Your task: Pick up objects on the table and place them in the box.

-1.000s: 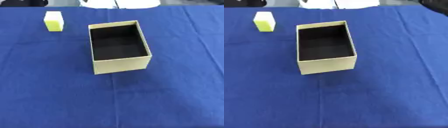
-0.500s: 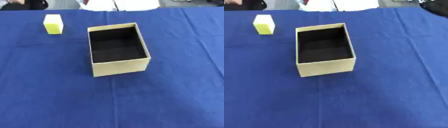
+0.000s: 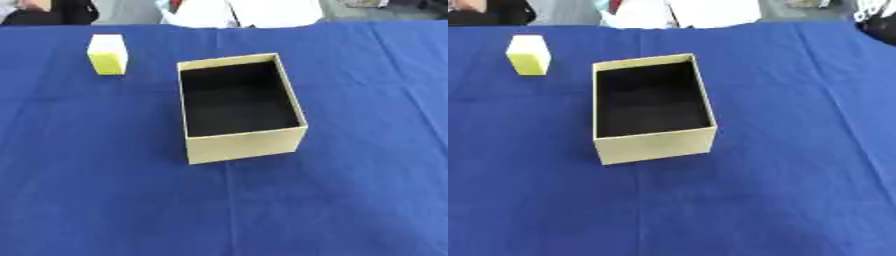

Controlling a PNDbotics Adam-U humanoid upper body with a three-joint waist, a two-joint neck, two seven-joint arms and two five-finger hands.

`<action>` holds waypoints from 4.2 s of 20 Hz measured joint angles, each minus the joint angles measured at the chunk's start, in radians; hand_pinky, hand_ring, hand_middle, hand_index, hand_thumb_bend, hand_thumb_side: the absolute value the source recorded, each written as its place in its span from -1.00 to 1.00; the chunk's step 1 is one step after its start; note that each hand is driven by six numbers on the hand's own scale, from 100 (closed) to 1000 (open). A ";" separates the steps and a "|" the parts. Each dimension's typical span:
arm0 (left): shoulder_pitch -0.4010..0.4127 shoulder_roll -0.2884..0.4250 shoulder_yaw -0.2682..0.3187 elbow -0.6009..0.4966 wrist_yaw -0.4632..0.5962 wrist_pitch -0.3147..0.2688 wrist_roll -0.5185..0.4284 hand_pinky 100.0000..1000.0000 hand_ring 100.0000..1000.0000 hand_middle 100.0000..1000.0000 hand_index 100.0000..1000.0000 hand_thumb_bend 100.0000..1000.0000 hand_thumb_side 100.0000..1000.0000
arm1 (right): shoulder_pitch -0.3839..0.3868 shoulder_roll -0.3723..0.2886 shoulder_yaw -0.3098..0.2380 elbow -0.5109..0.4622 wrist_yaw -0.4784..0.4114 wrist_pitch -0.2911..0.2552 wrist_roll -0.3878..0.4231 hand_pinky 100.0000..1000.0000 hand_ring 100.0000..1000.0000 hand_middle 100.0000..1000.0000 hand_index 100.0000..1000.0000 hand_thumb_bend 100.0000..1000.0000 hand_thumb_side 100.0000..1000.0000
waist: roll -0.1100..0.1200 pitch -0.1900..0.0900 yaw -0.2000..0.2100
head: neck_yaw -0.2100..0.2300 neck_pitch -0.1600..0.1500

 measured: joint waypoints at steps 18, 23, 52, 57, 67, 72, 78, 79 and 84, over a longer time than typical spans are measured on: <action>-0.019 -0.040 0.010 0.087 -0.029 -0.055 -0.423 1.00 1.00 0.86 0.98 1.00 0.02 | -0.013 0.000 0.005 0.000 -0.007 -0.007 0.001 0.58 0.63 0.60 0.52 -0.64 -0.04 | 0.000 0.031 -0.019 | 0.004 -0.028; -0.020 -0.040 0.010 0.055 0.026 -0.059 -0.530 1.00 1.00 0.90 1.00 0.98 -0.12 | -0.009 0.000 0.005 0.000 -0.009 -0.007 0.001 0.58 0.62 0.59 0.52 -0.64 -0.05 | 0.000 0.032 -0.019 | 0.008 -0.028; -0.031 -0.026 0.023 0.006 -0.042 -0.036 -0.519 1.00 1.00 0.85 0.96 -0.02 -0.48 | -0.018 0.000 0.010 0.000 -0.013 -0.016 -0.001 0.56 0.58 0.55 0.48 -0.74 -0.03 | 0.005 0.120 -0.050 | 0.047 -0.097; -0.032 -0.020 0.025 0.003 -0.057 -0.040 -0.521 1.00 1.00 0.87 0.94 -0.40 -0.68 | -0.017 0.000 0.010 0.000 -0.015 -0.020 -0.005 0.56 0.58 0.54 0.47 -0.76 -0.02 | 0.002 0.131 -0.049 | 0.048 -0.098; -0.039 -0.004 0.034 -0.003 -0.101 -0.044 -0.459 1.00 0.86 0.52 0.75 -0.67 -0.70 | -0.016 0.000 0.010 0.000 -0.017 -0.022 -0.003 0.56 0.57 0.52 0.46 -0.78 -0.02 | 0.000 0.145 -0.057 | 0.063 -0.121; -0.039 -0.004 0.034 -0.002 -0.096 -0.043 -0.424 1.00 0.64 0.16 0.48 -0.67 -0.72 | -0.009 0.000 0.008 0.000 -0.017 -0.022 -0.004 0.56 0.57 0.51 0.47 -0.78 -0.02 | 0.000 0.147 -0.057 | 0.064 -0.124; -0.039 -0.004 0.034 0.003 -0.101 -0.037 -0.421 0.98 0.48 -0.02 0.31 -0.70 -0.82 | -0.008 0.000 0.003 0.000 -0.017 -0.023 -0.007 0.56 0.57 0.51 0.46 -0.78 -0.02 | 0.001 0.148 -0.064 | 0.065 -0.125; -0.039 -0.004 0.034 0.003 -0.104 -0.036 -0.421 0.97 0.43 -0.13 0.19 -0.76 -0.83 | -0.007 0.000 0.002 0.000 -0.017 -0.023 -0.008 0.56 0.57 0.51 0.46 -0.79 -0.02 | 0.001 0.148 -0.064 | 0.065 -0.127; -0.039 -0.004 0.034 0.004 -0.106 -0.029 -0.405 0.93 0.29 -0.28 0.03 -0.79 -0.85 | 0.001 0.000 -0.002 0.000 -0.017 -0.024 -0.010 0.56 0.57 0.51 0.46 -0.79 -0.02 | 0.001 0.148 -0.065 | 0.066 -0.128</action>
